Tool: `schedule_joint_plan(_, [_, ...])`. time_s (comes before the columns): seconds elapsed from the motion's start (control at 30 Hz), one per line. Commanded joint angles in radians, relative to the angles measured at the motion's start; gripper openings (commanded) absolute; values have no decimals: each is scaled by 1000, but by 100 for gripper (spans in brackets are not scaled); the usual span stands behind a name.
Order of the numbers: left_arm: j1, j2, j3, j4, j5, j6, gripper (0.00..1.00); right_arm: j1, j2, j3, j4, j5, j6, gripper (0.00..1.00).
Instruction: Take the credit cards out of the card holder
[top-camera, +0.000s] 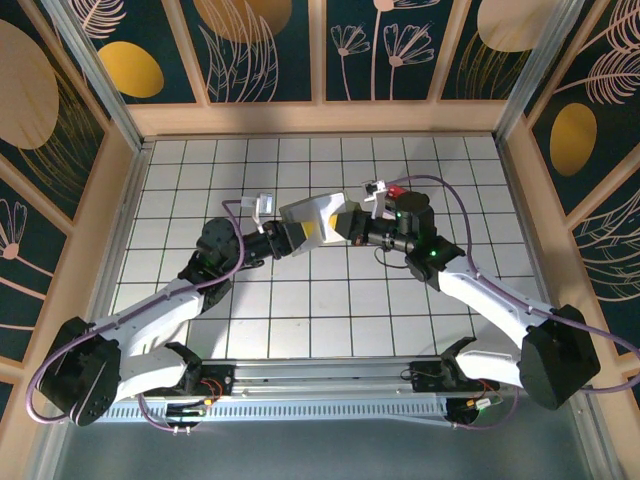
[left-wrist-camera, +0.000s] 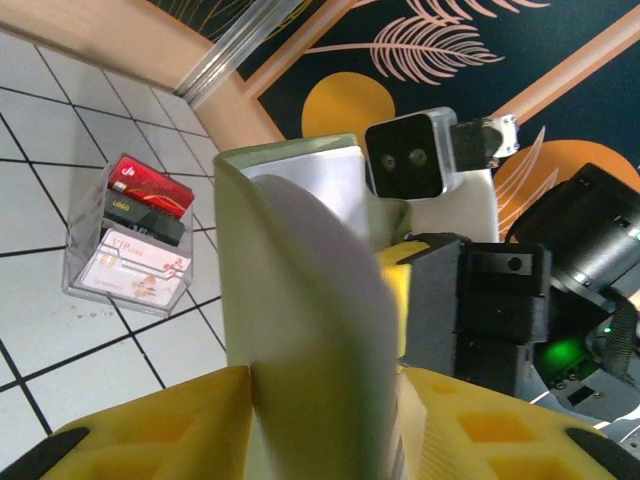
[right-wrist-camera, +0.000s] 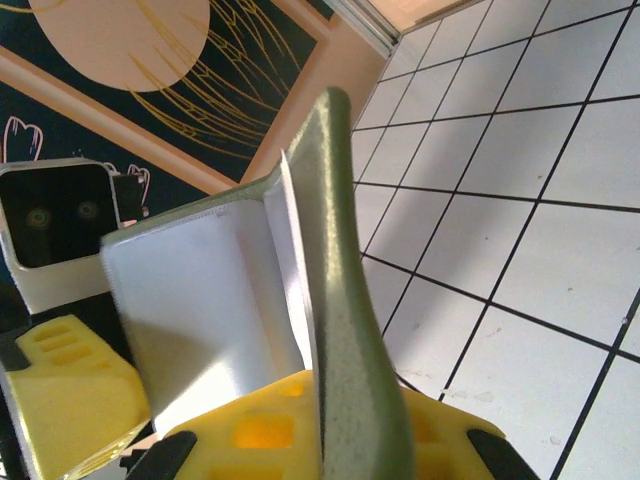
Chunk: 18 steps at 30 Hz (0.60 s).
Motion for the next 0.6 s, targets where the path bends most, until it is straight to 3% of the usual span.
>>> schedule_joint_plan(0.0, [-2,-24,3,12,8,0,39,-12,2,-15,76,-14,29,0])
schedule_joint_plan(0.57, [-3,-37,5,12,8,21,36,-17,28,-15,72,-16,30,0])
